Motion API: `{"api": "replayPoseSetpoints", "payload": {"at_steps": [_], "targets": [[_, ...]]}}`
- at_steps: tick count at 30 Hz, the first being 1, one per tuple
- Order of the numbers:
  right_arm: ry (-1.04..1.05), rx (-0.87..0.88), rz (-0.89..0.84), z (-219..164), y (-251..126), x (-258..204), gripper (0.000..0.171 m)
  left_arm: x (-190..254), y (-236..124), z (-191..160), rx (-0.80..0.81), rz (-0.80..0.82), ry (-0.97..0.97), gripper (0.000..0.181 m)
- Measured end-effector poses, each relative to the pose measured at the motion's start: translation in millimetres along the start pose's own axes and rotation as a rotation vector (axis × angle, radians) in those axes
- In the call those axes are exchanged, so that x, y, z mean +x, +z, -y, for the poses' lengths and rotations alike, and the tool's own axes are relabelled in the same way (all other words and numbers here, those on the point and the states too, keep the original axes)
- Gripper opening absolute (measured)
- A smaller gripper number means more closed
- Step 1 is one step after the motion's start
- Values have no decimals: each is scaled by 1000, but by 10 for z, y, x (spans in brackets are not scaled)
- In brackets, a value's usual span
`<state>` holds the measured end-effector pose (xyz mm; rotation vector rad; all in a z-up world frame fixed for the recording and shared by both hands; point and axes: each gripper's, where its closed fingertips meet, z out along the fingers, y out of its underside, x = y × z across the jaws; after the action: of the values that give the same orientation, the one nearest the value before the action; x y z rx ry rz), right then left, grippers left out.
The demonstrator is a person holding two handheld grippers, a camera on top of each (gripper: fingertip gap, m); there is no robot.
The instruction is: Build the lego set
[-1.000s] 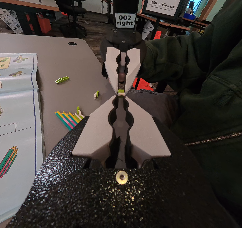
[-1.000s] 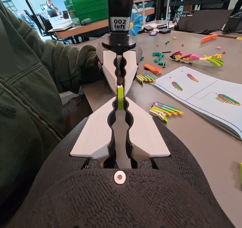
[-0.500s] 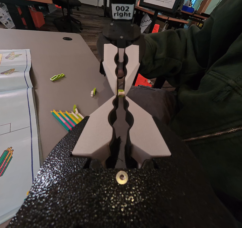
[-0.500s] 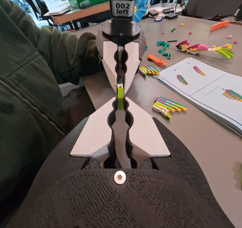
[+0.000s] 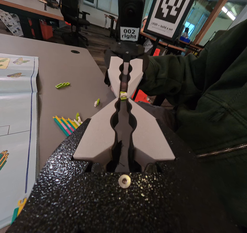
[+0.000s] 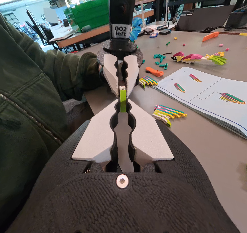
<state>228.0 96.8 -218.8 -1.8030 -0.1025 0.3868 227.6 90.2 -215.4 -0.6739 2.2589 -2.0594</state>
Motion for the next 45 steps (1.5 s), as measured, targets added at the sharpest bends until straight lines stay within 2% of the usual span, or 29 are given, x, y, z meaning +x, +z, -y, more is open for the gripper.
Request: {"api": "replayPoseSetpoints", "payload": {"at_steps": [6, 10, 18, 30, 34, 43, 45], "targets": [[41, 77, 18, 96, -10, -18, 6, 22, -13, 107, 87, -40, -70, 6], [30, 55, 44, 73, -4, -70, 7, 66, -10, 77, 63, -71, -71, 6], [-25, -189, 88, -234, 65, -196, 6, 172, 43, -217, -174, -71, 72, 5], [-154, -454, 44, -421, 131, -191, 6, 166, 74, -376, -309, -19, 170, 5], [-171, -433, 18, -377, 127, -161, 6, 144, 65, -332, -284, -3, 188, 5], [-81, -196, 3, -88, 111, -88, 7, 85, -4, -64, -107, 20, 160, 5], [-59, -166, 6, -56, 107, -85, 14, 96, -16, -15, -74, 9, 141, 5]]}}
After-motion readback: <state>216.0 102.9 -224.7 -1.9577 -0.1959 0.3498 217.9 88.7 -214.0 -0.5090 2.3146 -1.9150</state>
